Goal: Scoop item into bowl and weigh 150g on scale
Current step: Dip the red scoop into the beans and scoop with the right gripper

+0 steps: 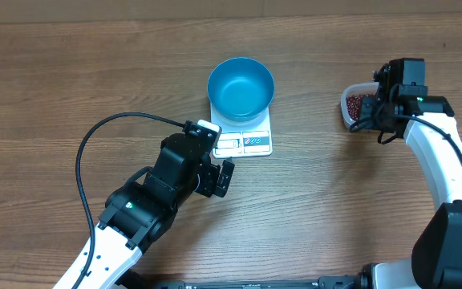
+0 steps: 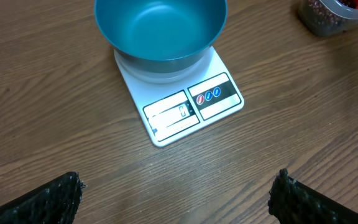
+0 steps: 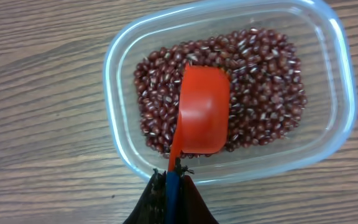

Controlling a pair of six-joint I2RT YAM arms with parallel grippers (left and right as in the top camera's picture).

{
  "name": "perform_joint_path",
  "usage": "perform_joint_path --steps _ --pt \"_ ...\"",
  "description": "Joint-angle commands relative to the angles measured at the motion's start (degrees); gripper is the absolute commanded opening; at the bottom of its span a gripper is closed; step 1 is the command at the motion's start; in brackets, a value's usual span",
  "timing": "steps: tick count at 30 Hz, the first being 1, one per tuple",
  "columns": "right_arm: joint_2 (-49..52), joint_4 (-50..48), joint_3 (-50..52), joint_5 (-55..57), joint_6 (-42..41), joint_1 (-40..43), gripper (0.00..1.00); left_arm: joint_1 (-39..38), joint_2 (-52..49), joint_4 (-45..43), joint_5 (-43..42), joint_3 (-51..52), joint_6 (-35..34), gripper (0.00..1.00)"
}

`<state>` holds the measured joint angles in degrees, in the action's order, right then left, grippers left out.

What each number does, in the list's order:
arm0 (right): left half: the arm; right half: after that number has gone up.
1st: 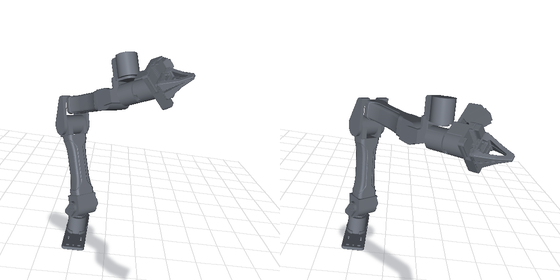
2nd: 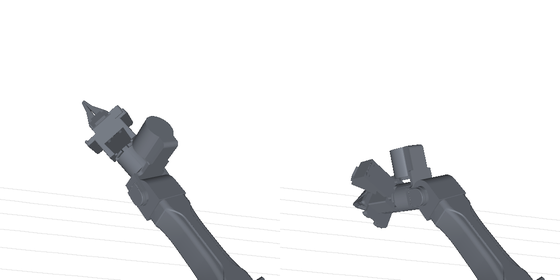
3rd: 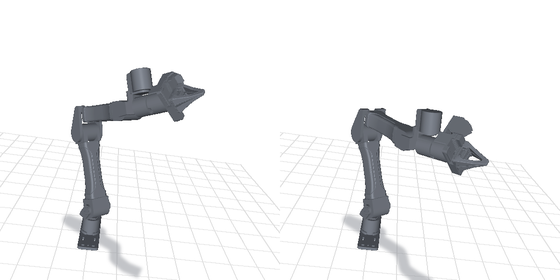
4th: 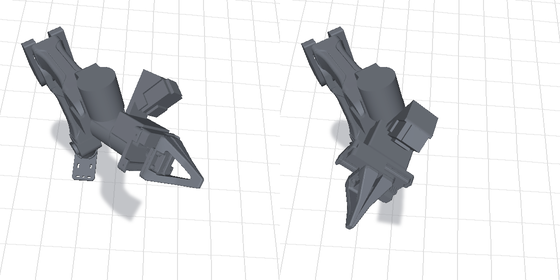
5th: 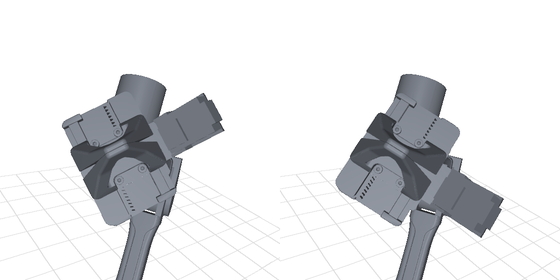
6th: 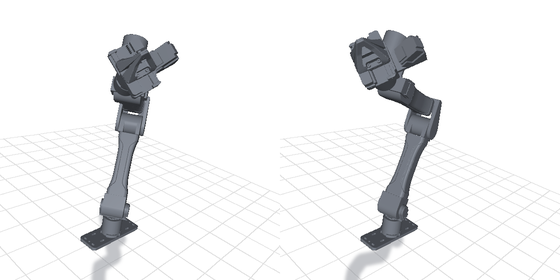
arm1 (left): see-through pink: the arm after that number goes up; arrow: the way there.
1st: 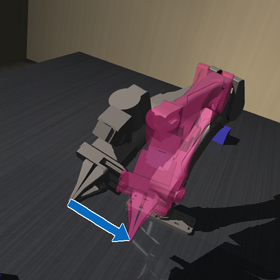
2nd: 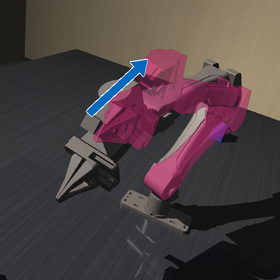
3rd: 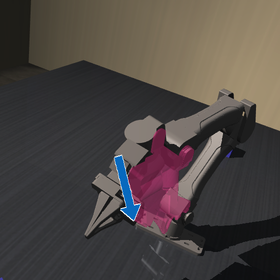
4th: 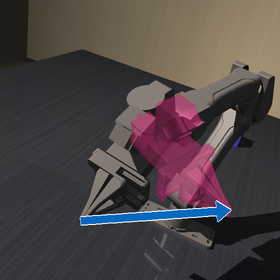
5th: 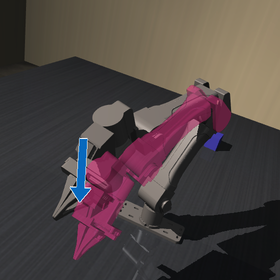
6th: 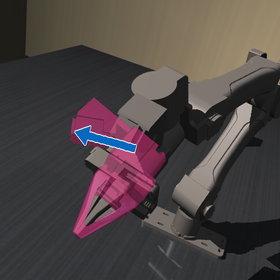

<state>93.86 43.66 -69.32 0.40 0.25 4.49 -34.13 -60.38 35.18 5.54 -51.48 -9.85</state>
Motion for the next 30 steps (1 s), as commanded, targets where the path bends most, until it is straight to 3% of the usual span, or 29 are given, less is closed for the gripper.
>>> perform_joint_path --steps 1,13,30 --pt "0.52 0.15 0.7 -3.78 0.28 0.09 0.04 -0.17 0.76 0.15 -0.66 0.59 1.31 1.0" --pt "0.63 0.39 0.7 -10.45 0.26 1.81 0.04 -0.17 0.76 -0.31 0.44 0.59 1.29 0.99" --pt "8.76 1.6 0.7 -27.19 0.24 13.33 0.04 -0.17 0.76 -0.5 1.05 0.59 1.33 1.0"
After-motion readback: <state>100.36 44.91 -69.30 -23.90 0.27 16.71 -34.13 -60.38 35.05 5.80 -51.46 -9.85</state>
